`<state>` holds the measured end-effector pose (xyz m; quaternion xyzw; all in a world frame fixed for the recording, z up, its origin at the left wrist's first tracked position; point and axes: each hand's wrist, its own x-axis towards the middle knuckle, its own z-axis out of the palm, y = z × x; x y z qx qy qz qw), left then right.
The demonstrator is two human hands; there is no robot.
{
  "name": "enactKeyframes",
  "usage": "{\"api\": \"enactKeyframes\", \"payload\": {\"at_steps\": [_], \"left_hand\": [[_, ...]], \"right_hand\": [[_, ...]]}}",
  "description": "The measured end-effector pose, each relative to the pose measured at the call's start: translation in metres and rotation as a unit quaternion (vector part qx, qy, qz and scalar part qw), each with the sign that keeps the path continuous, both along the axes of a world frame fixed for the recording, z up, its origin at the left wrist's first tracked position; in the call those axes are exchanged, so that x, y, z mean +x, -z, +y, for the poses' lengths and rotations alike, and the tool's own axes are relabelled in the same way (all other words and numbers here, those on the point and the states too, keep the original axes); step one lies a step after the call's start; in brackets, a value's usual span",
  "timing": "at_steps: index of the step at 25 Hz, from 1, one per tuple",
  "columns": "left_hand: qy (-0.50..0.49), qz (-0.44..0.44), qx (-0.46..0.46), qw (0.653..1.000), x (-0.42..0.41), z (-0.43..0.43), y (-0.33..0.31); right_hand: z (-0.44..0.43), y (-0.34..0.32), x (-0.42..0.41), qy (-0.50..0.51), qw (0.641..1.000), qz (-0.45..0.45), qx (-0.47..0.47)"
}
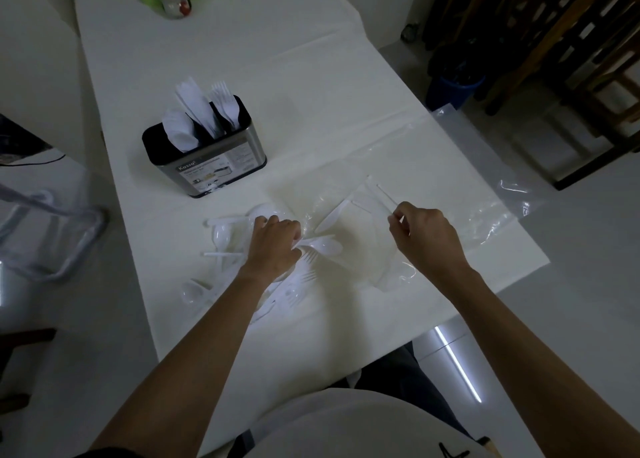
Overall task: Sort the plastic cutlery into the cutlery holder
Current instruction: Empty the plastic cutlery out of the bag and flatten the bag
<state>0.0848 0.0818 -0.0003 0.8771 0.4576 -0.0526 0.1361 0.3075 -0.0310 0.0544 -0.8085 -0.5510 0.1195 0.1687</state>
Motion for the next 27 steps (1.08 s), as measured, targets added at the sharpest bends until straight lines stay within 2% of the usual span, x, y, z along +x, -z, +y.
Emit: {"api": "enactKeyframes", "payload": {"at_steps": [4, 10, 12, 15, 18, 19, 20, 22, 24, 25, 26, 27], "left_hand": [[0.113, 0.044, 0.004, 0.993, 0.001, -0.006, -0.012], [0.172, 0.105, -0.012, 0.979, -0.009, -0.017, -0.016], [0.17, 0.103, -0.023, 0.98, -0.014, -0.019, -0.015], [0.145, 0.066, -0.096, 0.983, -0.021, -0.021, -0.014], [0.039, -0.04, -0.168, 0.984, -0.016, -0.033, -0.02], [-0.033, -0.113, -0.209, 0.971, -0.012, -0.039, -0.022], [-0.121, -0.195, -0.263, 0.937, -0.006, -0.046, -0.025], [-0.277, -0.335, -0.346, 0.832, 0.012, -0.056, -0.027], [-0.376, -0.404, -0.36, 0.752, 0.032, -0.056, -0.024], [-0.406, -0.418, -0.362, 0.728, 0.042, -0.054, -0.023], [-0.422, -0.417, -0.361, 0.72, 0.051, -0.052, -0.024], [-0.424, -0.404, -0.353, 0.729, 0.06, -0.051, -0.025]], "right_hand": [[0.002, -0.001, 0.004, -0.008, 1.0, -0.003, 0.002], [0.005, 0.003, 0.001, -0.018, 1.0, 0.002, 0.001], [0.005, 0.004, 0.001, -0.007, 1.0, 0.004, 0.004], [0.007, 0.002, 0.001, 0.004, 1.0, 0.006, 0.013], [0.005, 0.003, -0.002, -0.003, 0.999, 0.035, 0.012], [0.004, 0.003, -0.004, -0.009, 0.999, 0.048, 0.009], [0.003, 0.003, -0.006, -0.018, 0.998, 0.061, 0.005], [0.001, -0.002, -0.008, -0.05, 0.996, 0.076, -0.012], [-0.005, -0.011, -0.012, -0.103, 0.99, 0.083, -0.048], [-0.008, -0.016, -0.012, -0.126, 0.985, 0.092, -0.071], [-0.011, -0.019, -0.009, -0.14, 0.98, 0.105, -0.092], [-0.012, -0.018, 0.0, -0.144, 0.977, 0.119, -0.104]]}}
